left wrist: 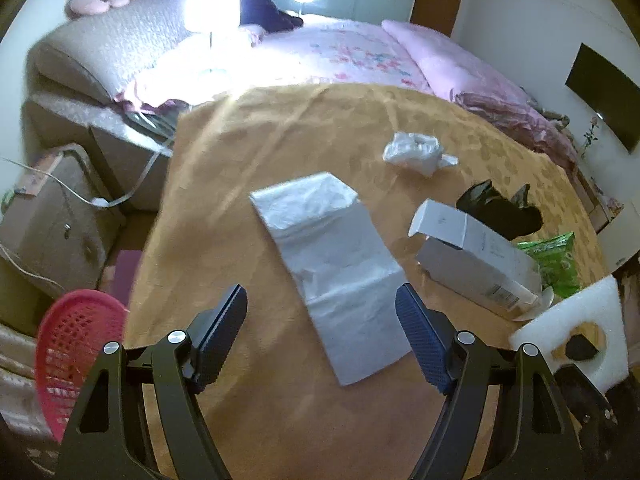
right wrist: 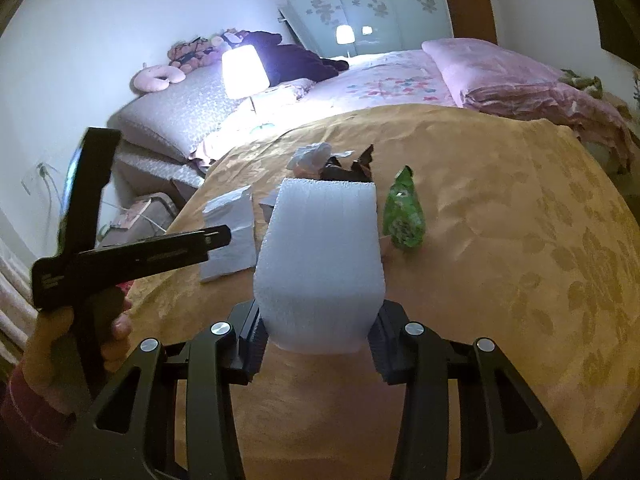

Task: Collect trash
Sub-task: 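Grasp the white tissue sheet with the left gripper while the right holds the foam block, then carry the tissue and foam block over the basket and open both grippers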

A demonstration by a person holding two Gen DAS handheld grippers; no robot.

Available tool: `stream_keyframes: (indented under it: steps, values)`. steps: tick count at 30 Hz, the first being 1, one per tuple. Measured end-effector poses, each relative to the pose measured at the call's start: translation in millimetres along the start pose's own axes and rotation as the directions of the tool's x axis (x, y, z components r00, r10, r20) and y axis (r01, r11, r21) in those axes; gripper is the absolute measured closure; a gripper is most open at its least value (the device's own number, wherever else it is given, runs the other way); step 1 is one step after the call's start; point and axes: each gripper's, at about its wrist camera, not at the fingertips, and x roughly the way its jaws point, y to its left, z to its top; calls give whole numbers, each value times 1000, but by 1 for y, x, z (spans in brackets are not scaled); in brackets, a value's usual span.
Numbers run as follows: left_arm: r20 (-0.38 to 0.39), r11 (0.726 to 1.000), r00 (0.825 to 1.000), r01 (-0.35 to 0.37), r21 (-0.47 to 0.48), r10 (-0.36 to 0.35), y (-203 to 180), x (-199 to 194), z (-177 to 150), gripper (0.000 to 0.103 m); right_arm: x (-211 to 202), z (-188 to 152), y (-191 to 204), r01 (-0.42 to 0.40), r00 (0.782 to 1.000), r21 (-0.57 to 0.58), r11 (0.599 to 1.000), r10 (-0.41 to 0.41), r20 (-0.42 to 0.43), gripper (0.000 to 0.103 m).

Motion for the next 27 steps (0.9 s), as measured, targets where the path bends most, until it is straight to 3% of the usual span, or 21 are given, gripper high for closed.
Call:
stream_keyframes:
  steps: [2, 11, 15, 20, 27]
  values:
    - [13, 1000, 1000, -3, 8, 3, -3, 0, 0, 30, -1, -1, -3, 3, 1000, 6, 1000, -3, -1, 62]
    - [64, 991, 995, -88, 97, 82, -18, -1, -10, 67, -1, -3, -7, 2, 1000, 19, 1000, -1, -3, 62]
    - [69, 992, 995, -81, 100, 75, -17, -5, -13, 86, -2, -4, -6, -1, 1000, 19, 1000, 1, -3, 62]
    - [59, 995, 997, -55, 84, 50, -6, -12, -20, 93, -3, -5, -4, -4, 1000, 14, 1000, 4, -3, 62]
    - [73, 997, 997, -42, 62, 37, 11, -33, -32, 95, -4, -4, 2, -14, 1000, 3, 1000, 14, -1, 62]
